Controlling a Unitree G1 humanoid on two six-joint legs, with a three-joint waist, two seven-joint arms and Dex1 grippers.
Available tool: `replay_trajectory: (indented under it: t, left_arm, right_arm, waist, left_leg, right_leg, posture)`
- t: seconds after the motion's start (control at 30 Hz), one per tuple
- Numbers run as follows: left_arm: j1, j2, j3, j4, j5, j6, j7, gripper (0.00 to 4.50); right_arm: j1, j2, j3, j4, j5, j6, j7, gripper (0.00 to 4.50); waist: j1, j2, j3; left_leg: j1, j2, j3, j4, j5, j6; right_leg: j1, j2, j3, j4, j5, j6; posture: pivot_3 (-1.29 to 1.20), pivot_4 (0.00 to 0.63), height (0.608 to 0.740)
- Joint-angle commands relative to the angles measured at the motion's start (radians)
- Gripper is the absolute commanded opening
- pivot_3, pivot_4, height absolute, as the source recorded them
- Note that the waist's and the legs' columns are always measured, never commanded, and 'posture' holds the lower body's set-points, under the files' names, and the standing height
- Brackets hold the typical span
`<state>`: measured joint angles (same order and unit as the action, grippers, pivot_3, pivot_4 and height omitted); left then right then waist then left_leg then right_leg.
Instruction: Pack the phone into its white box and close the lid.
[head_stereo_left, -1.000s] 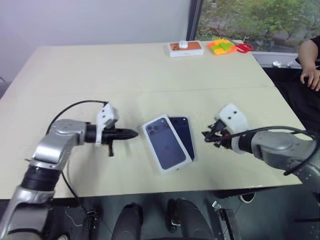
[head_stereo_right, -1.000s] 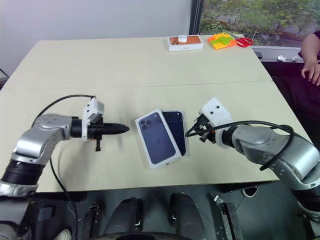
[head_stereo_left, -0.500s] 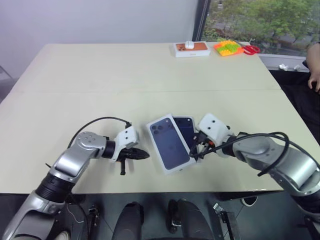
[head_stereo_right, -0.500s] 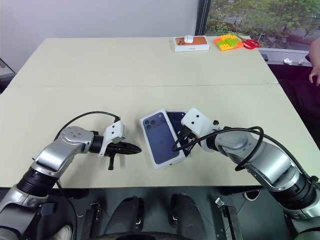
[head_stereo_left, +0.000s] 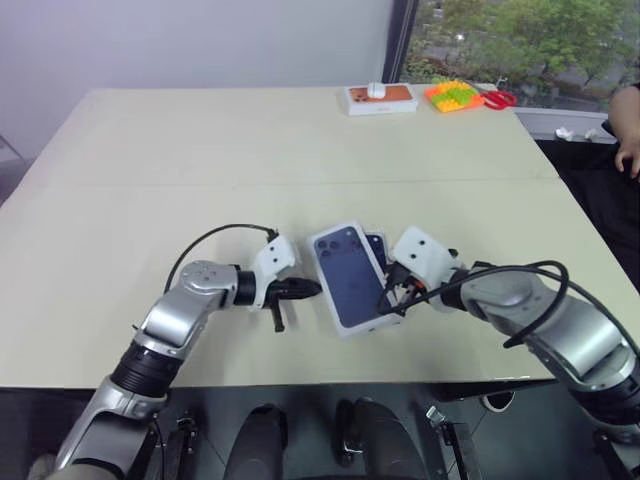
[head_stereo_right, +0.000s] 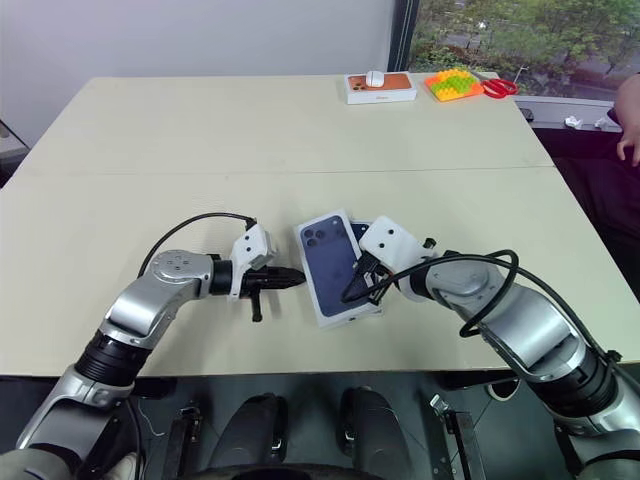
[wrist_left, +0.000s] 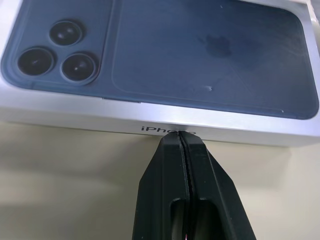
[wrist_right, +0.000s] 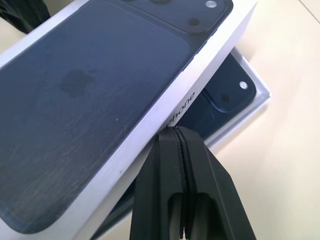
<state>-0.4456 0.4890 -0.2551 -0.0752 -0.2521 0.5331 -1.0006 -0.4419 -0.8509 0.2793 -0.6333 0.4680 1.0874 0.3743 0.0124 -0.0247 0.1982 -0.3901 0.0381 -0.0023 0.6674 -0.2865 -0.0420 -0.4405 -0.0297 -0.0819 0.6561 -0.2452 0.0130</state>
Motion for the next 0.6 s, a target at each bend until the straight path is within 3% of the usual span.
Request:
replay_trajectory:
  t: [0.03,0.6]
  left_arm:
    - [-0.037,-0.033,0.037,-0.019,-0.041,-0.022,0.008,0.0]
    - [-0.056,-0.068,0.016,-0.001,-0.023,-0.043,-0.005,0.0]
  right_arm:
    - [0.005,0.01,-0.025,-0.068,0.003,0.007,0.032,0.04]
    - [0.054,-0.002,-0.087,-0.101,-0.041,0.047,0.061,0.04]
  waist:
    - [0.0,0.0,0.0]
    - [0.0,0.0,0.0]
  left_leg:
    - [0.0,0.0,0.0,0.0,0.0,0.0]
    - [0.001,0.0,0.0,0.001,0.0,0.0]
  right_leg:
    - [0.0,0.0,0.0,0.0,0.0,0.0]
    - [0.001,0.0,0.0,0.001,0.0,0.0]
  posture:
    - [0.0,0.15,0.74]
    - [0.0,0.15,0.74]
